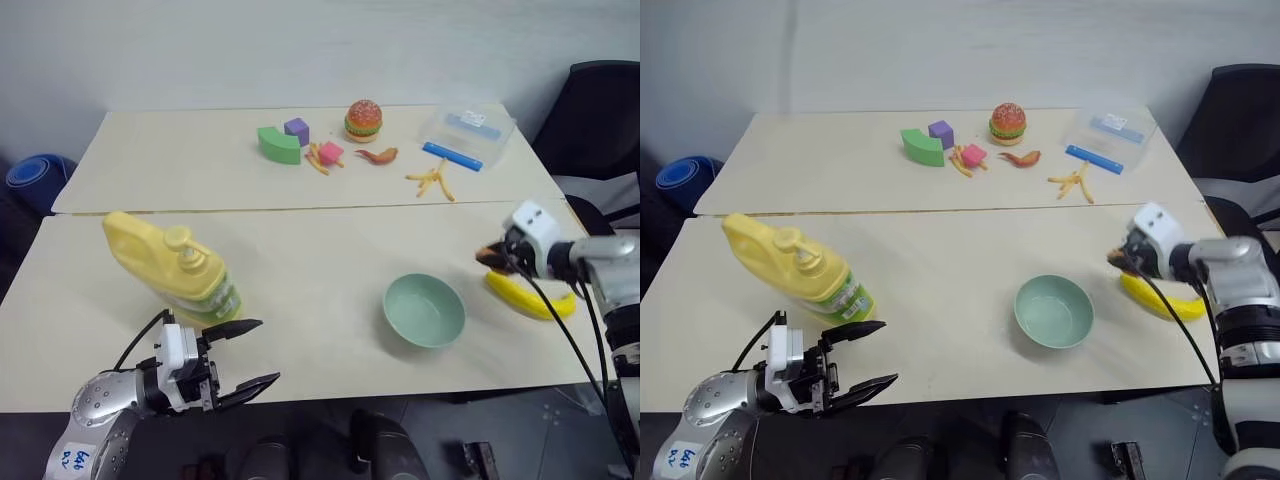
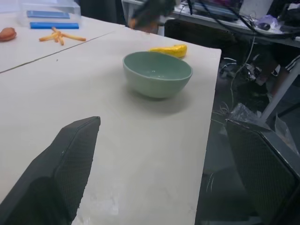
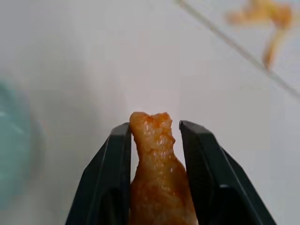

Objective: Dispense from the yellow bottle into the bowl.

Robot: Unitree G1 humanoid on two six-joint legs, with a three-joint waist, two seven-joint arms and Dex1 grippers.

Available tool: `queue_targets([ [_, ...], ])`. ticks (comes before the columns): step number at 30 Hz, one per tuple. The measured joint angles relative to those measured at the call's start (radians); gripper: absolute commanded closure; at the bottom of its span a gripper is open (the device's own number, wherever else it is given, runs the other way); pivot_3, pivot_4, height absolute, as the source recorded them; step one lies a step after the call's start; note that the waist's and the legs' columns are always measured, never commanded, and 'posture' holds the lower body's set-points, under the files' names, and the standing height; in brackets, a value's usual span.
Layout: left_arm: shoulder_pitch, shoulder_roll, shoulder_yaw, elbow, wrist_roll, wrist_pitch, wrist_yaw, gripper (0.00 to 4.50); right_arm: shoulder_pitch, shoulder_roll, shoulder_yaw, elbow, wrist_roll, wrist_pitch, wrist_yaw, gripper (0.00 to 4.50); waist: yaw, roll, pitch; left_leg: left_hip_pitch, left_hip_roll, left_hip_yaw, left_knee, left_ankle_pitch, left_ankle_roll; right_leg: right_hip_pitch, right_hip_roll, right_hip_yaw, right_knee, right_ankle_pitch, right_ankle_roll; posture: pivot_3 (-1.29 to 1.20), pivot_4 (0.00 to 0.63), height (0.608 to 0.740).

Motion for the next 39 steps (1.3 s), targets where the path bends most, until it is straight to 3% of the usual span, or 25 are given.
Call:
queue_targets([
  [4,-0.033,0.004,0.004,0.019,0.001,-0.003,-0.009,0.0,-0.033,0.041,-0.024,0.201,-0.037,-0.186,-0.005,1.67,-0.014,0.005,0.003,0.002,0.001,0.0,0.0,0.002,-0.002,0.001,0.0,0.001,0.003,0.0,0.0,0.0,0.15,0.74],
  [7,-0.035,0.013,0.012,0.039,0.001,-0.009,-0.016,0.0,0.002,0.037,-0.089,0.166,0.017,-0.252,0.07,0.65,-0.011,0.005,0.003,0.001,0.001,-0.001,0.0,0.002,-0.002,0.001,0.0,0.0,0.003,0.0,0.0,0.0,0.15,0.74],
  [9,-0.03,0.019,0.019,0.051,0.002,-0.01,-0.018,0.0,0.086,0.021,-0.132,0.029,0.077,-0.253,0.141,0.02,-0.004,0.005,0.003,0.0,0.001,-0.003,0.0,0.002,-0.001,0.001,0.0,-0.001,0.003,0.0,0.0,0.0,0.15,0.74],
  [13,-0.016,0.026,0.034,0.058,0.003,-0.019,-0.027,0.0,0.356,-0.024,-0.18,-0.44,0.196,-0.09,0.2,0.02,0.017,0.005,0.003,-0.001,0.002,-0.004,0.0,0.001,-0.002,0.001,0.0,-0.002,0.001,0.0,0.001,0.0,0.15,0.74],
  [18,-0.019,0.031,0.04,0.063,0.004,-0.022,-0.037,0.0,0.621,0.033,-0.237,-0.966,0.405,0.177,0.095,0.02,0.031,0.005,0.003,0.001,0.003,-0.005,0.0,-0.003,-0.005,0.002,-0.001,-0.002,-0.002,0.001,0.0,0.0,0.15,0.74],
  [21,-0.016,0.031,0.041,0.065,0.004,-0.021,-0.036,0.0,0.72,0.103,-0.21,-1.075,0.398,0.206,-0.005,0.02,0.038,0.004,0.002,0.001,0.002,-0.004,0.0,-0.003,-0.004,0.002,-0.001,-0.001,-0.002,0.001,0.0,0.0,0.15,0.74],
  [26,-0.014,0.031,0.041,0.063,0.004,-0.02,-0.032,0.0,0.737,0.158,-0.147,-1.072,0.3,0.206,-0.131,0.02,0.037,0.004,0.002,0.0,0.001,-0.003,0.0,-0.002,-0.001,0.001,-0.001,0.0,-0.003,0.001,0.0,0.0,0.15,0.74],
  [29,-0.015,0.035,0.042,0.062,0.004,-0.019,-0.029,0.0,0.715,0.194,-0.074,-1.01,0.223,0.19,-0.178,0.6,0.036,0.001,0.001,0.0,0.001,-0.003,0.0,-0.002,-0.001,0.001,0.0,-0.001,-0.002,0.001,0.0,0.0,0.15,0.74],
  [39,0.01,0.041,0.087,0.05,0.001,-0.017,-0.003,0.0,0.654,0.227,0.002,-0.972,0.133,0.143,-0.186,4.13,0.034,-0.002,-0.001,0.0,0.002,-0.003,0.0,-0.002,0.0,0.001,0.0,-0.001,-0.002,0.001,0.0,0.0,0.15,0.74],
])
